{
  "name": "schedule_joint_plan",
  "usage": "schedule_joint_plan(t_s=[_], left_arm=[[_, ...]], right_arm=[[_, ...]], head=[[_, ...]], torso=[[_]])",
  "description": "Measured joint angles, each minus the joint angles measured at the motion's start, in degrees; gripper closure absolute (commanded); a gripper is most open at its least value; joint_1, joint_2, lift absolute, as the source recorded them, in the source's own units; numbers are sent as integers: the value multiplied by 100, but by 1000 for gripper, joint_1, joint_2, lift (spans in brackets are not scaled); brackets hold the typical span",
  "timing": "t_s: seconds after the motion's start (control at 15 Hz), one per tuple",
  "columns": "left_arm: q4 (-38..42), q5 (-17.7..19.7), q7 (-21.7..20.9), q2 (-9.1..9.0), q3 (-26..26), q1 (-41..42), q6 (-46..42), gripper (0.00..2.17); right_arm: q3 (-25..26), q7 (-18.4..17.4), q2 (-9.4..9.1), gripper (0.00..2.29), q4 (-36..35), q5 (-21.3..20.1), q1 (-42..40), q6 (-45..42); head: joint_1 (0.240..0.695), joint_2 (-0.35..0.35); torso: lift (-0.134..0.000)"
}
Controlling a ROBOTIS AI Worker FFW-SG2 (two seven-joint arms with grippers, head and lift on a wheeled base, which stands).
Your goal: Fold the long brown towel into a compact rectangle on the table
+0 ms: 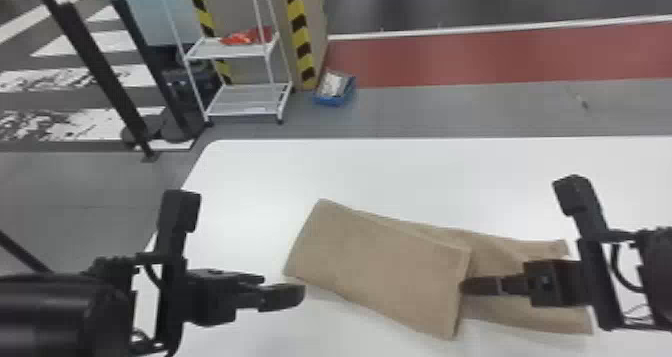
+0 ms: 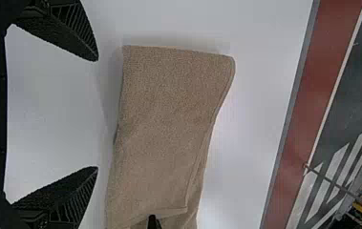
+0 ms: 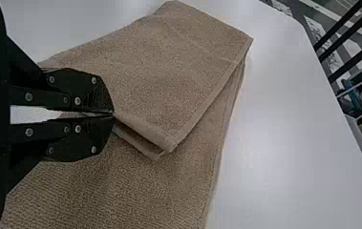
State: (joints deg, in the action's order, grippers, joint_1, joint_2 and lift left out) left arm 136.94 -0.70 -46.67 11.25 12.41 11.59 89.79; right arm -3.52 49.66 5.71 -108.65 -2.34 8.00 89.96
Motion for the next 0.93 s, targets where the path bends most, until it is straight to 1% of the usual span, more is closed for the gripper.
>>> schedule_joint_plan(t_s=[0.13, 0.27, 0.4, 0.47, 0.73, 0.93], left_arm=[[-1, 0, 0, 0, 3, -2, 0, 70], [0, 0, 0, 0, 7, -6, 0, 70], [1, 0, 0, 0, 7, -7, 0, 70], [1, 0, 0, 0, 7, -7, 0, 70], [0, 0, 1, 0, 4, -12, 0, 70], [-8, 0, -3, 0, 6, -12, 0, 70]], right_arm=[[54, -2, 0, 1052, 0, 28, 3, 0], [124, -6, -6, 761, -2, 75, 21, 0], [110, 20, -1, 738, -5, 78, 29, 0], [89, 31, 5, 653, -6, 74, 25, 0], [24, 92, 21, 630, -7, 48, -1, 0], [-124, 75, 3, 667, 19, -62, 57, 0]], head=[[695, 181], [695, 178], [695, 177], [695, 179], [695, 185], [695, 191]], torso=[[-124], [-124], [-124], [-124], [-124], [-124]])
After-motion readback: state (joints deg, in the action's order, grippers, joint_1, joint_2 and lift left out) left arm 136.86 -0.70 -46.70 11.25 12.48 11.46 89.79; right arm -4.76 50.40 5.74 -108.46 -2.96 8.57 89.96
